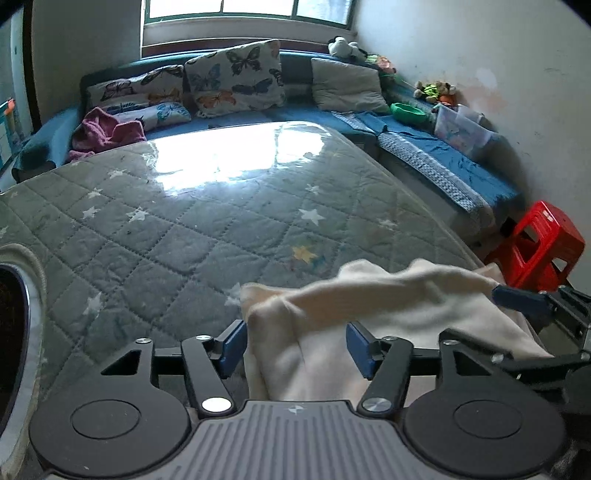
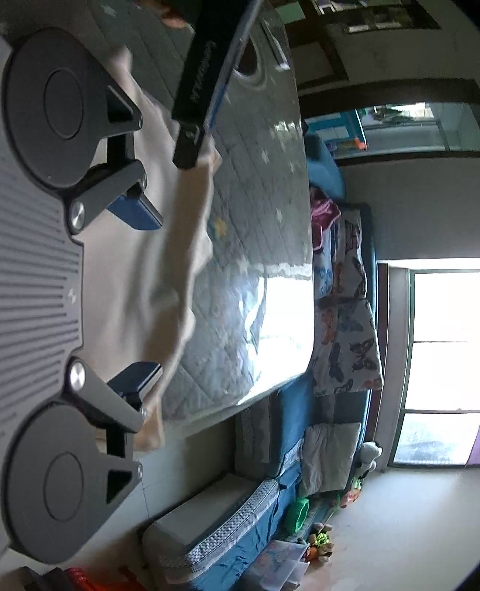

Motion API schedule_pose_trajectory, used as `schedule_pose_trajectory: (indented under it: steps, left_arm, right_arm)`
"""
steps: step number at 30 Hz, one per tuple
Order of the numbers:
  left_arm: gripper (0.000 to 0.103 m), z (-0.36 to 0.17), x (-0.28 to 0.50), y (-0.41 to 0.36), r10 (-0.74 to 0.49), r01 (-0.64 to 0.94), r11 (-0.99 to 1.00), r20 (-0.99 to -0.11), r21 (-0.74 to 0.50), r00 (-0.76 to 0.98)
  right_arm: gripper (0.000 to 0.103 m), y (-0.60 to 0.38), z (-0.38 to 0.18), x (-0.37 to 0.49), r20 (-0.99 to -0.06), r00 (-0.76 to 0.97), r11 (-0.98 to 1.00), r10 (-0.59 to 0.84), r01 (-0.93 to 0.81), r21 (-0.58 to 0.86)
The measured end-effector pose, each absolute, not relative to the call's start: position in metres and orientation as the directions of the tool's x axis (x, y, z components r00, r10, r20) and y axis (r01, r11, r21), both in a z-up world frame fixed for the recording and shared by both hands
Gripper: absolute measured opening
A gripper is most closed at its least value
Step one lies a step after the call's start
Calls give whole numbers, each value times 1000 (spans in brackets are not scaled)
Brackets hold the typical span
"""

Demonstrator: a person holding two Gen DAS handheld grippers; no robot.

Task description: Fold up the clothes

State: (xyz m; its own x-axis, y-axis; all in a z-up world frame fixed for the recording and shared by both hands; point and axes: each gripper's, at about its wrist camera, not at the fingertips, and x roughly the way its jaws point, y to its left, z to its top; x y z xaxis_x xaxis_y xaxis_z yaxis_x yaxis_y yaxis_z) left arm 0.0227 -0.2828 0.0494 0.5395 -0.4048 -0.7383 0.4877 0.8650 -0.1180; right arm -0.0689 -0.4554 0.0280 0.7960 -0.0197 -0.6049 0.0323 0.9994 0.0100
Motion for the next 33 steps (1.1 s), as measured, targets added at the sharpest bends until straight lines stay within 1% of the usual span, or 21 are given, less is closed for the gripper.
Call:
schedule_pose_trajectory:
  steps: [2, 5, 12, 14, 15, 16, 21, 23, 24, 26, 31, 33]
  left_arm:
    - [69, 51, 11, -280, -414, 503, 857, -730, -112, 544]
    - [69, 49, -6, -278, -406, 520, 850, -730, -81, 550]
    - [73, 32, -24, -266, -370, 504, 862, -751, -58, 546]
    - [76, 34, -29, -264, -379, 506, 860, -741, -62, 554]
    - [82, 34, -31, -265, -373, 507, 861, -737, -48, 564]
    - [86, 34, -33, -265, -366, 508, 861, -733, -33, 573]
    - [86, 37, -38, -262, -368, 502, 864, -725, -35, 582]
    - [89, 39, -39, -260, -371, 499, 865, -723, -42, 583]
    - [90, 39, -40, -259, -373, 498, 866, -721, -45, 584]
    - [91, 41, -44, -257, -379, 494, 868, -715, -54, 588]
    - [102, 42, -60, -255, -398, 498, 865, -688, -60, 607]
    - [103, 42, -65, -256, -405, 503, 862, -681, -62, 611]
  right_arm:
    - [84, -447, 27, -81, -603, 797, 1000, -20, 21, -5]
    - [84, -440, 22, -98, -611, 791, 1000, -27, 20, -18]
    - [86, -434, 13, -129, -611, 790, 999, -51, 49, -20]
    - [88, -431, 14, -138, -601, 797, 998, -61, 57, -26]
    - [89, -431, 14, -140, -598, 799, 998, -63, 58, -27]
    - [91, -432, 14, -141, -597, 800, 998, -62, 58, -26]
    - [92, -431, 16, -145, -583, 809, 997, -73, 65, -35]
    - [100, -431, 18, -147, -576, 814, 997, -77, 70, -35]
    - [102, -431, 19, -149, -576, 814, 997, -82, 75, -36]
    - [103, -430, 21, -153, -565, 819, 995, -97, 88, -43]
    - [103, -430, 21, -159, -562, 819, 992, -115, 122, -25]
    - [103, -429, 19, -161, -567, 816, 992, -114, 129, -14]
